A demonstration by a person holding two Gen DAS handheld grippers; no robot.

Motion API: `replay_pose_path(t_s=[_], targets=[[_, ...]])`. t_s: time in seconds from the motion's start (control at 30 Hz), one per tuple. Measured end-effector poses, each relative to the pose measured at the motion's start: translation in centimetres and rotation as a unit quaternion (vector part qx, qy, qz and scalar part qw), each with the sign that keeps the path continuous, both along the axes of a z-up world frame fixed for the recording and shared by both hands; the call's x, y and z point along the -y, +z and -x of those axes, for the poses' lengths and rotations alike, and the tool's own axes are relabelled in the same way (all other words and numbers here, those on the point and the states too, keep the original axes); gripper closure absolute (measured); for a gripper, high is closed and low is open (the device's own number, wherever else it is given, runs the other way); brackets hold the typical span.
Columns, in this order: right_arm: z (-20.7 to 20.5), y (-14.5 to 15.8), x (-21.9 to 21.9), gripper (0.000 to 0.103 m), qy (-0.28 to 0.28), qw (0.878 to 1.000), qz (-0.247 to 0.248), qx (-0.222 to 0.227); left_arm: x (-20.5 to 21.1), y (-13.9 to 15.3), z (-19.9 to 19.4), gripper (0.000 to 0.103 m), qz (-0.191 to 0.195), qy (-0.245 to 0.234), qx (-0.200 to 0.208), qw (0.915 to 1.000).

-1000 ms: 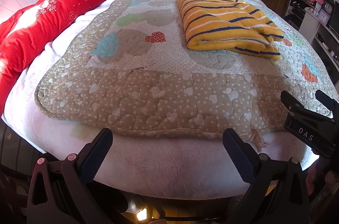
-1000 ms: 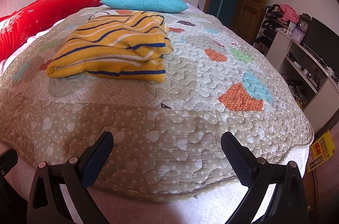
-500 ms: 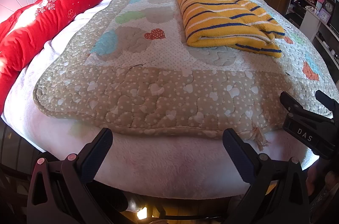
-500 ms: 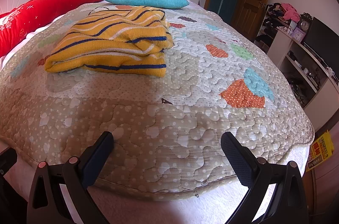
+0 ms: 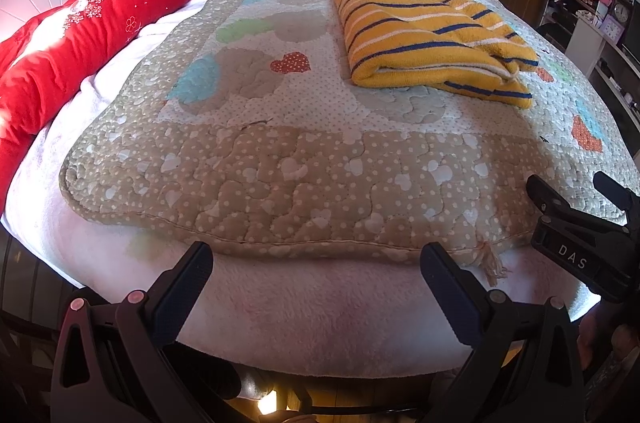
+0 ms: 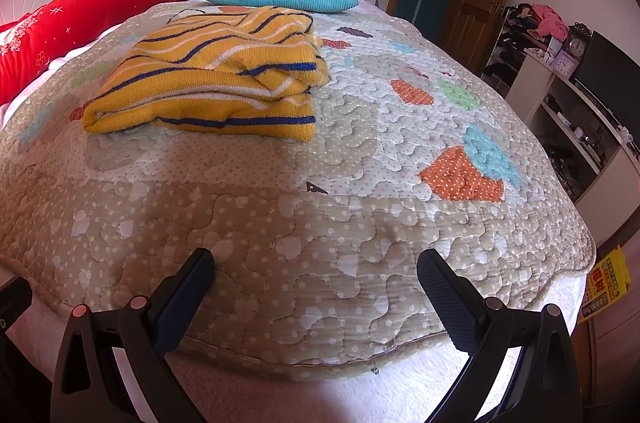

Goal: Fold small clothes

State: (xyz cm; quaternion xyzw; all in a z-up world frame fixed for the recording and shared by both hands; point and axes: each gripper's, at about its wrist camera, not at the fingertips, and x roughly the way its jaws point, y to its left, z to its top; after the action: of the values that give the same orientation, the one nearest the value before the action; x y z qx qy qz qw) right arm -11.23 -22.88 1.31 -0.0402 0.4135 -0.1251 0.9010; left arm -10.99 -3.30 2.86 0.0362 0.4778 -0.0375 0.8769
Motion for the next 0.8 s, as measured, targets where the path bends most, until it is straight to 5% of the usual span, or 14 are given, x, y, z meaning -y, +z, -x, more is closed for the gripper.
replay_pose_path(t_s=[0.8], targets=[[0.2, 1.0, -0.3, 0.001, 0.008, 1.000, 0.004, 0.011, 0.1, 0.1, -0.2, 0.000, -0.003, -0.001, 0.004, 1.0000]])
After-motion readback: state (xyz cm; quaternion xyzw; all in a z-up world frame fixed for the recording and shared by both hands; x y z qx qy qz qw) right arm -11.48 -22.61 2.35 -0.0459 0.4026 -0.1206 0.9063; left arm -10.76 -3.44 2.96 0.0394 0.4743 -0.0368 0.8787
